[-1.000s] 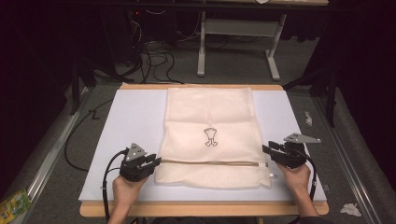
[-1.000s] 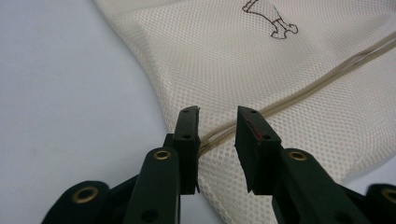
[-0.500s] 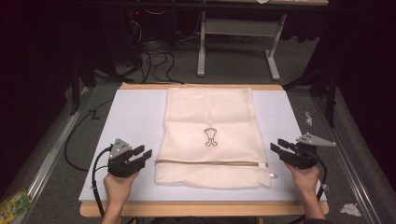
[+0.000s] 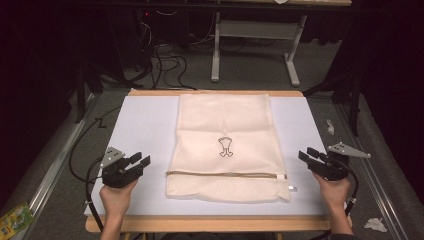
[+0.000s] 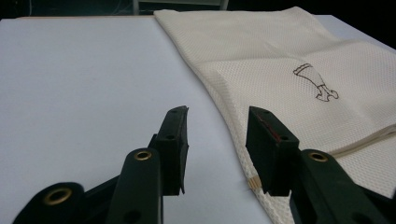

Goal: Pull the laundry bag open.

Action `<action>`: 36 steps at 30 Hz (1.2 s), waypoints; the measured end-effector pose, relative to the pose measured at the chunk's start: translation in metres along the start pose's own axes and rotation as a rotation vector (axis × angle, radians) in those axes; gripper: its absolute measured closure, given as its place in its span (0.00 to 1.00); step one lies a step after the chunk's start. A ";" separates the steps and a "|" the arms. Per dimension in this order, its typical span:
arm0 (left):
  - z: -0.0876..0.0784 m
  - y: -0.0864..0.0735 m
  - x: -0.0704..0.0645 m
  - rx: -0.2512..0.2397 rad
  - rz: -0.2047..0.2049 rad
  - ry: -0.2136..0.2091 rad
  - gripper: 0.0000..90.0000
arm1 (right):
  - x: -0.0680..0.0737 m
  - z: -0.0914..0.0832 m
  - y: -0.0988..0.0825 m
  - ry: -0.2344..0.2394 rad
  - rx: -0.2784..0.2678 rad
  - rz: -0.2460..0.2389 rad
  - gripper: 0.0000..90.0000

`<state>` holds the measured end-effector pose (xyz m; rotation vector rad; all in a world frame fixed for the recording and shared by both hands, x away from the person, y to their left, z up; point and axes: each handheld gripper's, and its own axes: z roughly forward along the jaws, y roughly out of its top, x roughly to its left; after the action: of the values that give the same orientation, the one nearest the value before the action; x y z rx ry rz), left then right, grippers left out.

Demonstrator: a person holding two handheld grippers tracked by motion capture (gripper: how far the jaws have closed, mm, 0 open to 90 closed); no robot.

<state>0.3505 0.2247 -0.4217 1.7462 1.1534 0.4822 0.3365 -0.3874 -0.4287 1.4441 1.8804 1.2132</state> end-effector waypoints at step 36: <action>0.027 -0.005 0.024 -0.016 -0.049 0.076 0.64 | -0.031 0.007 -0.014 -0.101 -0.006 0.095 0.62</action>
<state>0.3795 0.2320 -0.4426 1.6946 1.2395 0.5302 0.3448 -0.4147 -0.4484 1.5768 1.7583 1.1650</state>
